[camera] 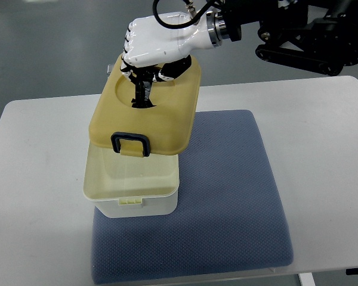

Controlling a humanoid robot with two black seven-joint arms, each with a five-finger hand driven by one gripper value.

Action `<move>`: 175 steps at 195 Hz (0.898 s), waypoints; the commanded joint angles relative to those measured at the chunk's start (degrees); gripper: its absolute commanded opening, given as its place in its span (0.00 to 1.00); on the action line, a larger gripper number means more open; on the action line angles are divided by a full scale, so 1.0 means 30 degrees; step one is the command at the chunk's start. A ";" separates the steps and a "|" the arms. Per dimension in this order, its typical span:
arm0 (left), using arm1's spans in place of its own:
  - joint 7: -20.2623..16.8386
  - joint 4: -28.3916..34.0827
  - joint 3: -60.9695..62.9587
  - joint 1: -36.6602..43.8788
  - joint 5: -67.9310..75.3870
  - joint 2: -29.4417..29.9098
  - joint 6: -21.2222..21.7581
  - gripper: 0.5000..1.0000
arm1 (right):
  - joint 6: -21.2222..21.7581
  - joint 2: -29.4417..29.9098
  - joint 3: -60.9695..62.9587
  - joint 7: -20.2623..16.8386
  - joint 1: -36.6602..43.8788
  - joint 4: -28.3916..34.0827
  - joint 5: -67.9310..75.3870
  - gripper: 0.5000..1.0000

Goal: Open white storage box with right hand
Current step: 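Carry the lid beside the box and lower it onto the grey mat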

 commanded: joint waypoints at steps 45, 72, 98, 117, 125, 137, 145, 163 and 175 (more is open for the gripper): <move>0.0000 -0.0022 0.0000 -0.0001 0.0000 0.0000 0.0000 1.00 | -0.0422 -0.3940 0.0083 -0.0001 -0.2284 -0.0054 -0.0081 0.00; 0.0000 0.0007 0.0000 -0.0001 0.0000 0.0000 0.0000 1.00 | -0.1213 -0.5083 0.0054 -0.0001 -0.3514 -0.0288 -0.0140 0.00; 0.0000 0.0007 0.0000 -0.0001 0.0000 0.0000 0.0000 1.00 | -0.1740 -0.5903 0.0083 -0.0001 -0.4832 -0.0581 -0.0228 0.00; 0.0000 -0.0022 0.0000 -0.0001 0.0000 0.0000 0.0000 1.00 | -0.2268 -0.6255 0.0083 -0.0001 -0.5799 -0.0728 -0.0228 0.00; 0.0000 0.0007 0.0000 -0.0001 0.0000 0.0000 0.0000 1.00 | -0.2502 -0.6401 0.0083 -0.0001 -0.6180 -0.0728 -0.0286 0.00; 0.0000 0.0007 0.0000 -0.0001 0.0000 0.0000 0.0000 1.00 | -0.2795 -0.6460 0.0054 -0.0001 -0.6590 -0.0728 -0.0345 0.00; 0.0000 0.0007 0.0000 -0.0001 0.0000 0.0000 0.0000 1.00 | -0.2883 -0.6460 0.0054 -0.0001 -0.6854 -0.0728 -0.0345 0.00; 0.0000 0.0007 0.0000 -0.0001 0.0000 0.0000 0.0000 1.00 | -0.2941 -0.6401 0.0083 -0.0001 -0.7322 -0.0728 -0.0345 0.00; 0.0000 0.0007 0.0000 -0.0001 0.0000 0.0000 0.0000 1.00 | -0.3146 -0.6196 0.0083 -0.0001 -0.7557 -0.0728 -0.0374 0.00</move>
